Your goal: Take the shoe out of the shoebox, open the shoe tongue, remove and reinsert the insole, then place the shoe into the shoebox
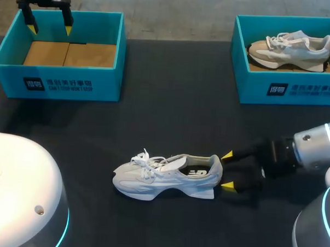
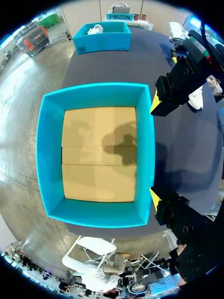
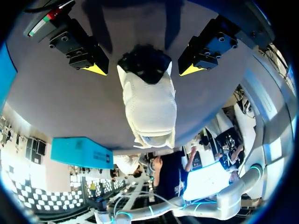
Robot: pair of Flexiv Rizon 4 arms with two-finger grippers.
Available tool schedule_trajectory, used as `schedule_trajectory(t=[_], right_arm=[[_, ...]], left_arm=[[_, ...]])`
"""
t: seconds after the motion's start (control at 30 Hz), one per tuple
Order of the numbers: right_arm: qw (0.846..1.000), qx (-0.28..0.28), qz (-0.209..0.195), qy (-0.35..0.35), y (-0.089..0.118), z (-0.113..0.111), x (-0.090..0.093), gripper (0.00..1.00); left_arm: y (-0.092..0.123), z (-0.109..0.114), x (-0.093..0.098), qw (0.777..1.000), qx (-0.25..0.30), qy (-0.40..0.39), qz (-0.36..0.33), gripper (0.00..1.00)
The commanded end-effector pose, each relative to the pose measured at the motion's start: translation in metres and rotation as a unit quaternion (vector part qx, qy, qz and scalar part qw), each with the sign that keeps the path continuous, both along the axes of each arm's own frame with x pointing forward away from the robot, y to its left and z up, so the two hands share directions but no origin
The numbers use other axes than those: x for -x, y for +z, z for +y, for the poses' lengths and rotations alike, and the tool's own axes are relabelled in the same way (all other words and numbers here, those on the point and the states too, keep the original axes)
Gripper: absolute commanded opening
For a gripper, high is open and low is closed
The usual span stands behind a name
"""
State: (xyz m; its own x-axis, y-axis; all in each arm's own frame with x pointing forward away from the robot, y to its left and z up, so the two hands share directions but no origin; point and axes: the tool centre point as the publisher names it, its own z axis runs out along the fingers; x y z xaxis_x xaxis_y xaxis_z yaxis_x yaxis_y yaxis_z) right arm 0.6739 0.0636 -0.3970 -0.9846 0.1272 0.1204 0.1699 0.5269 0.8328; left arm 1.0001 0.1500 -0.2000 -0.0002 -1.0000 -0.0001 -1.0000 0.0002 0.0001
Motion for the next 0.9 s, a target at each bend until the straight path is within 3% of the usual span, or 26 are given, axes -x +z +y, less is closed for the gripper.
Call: schedule_trajectory(t=[0.03,0.33,0.9], right_arm=[[1.0,-0.027,-0.01,0.009,0.0,-0.021,0.007,1.0],[0.997,-0.075,-0.023,0.029,-0.005,-0.035,0.001,1.0],[0.996,-0.082,-0.018,0.007,-0.01,-0.002,0.008,1.0]], left_arm=[[0.0,0.0,0.0,1.0,0.0,0.0,0.0,1.0],[0.0,0.0,0.0,1.0,0.0,0.0,0.0,1.0],[0.0,0.0,0.0,1.0,0.0,0.0,0.0,1.0]])
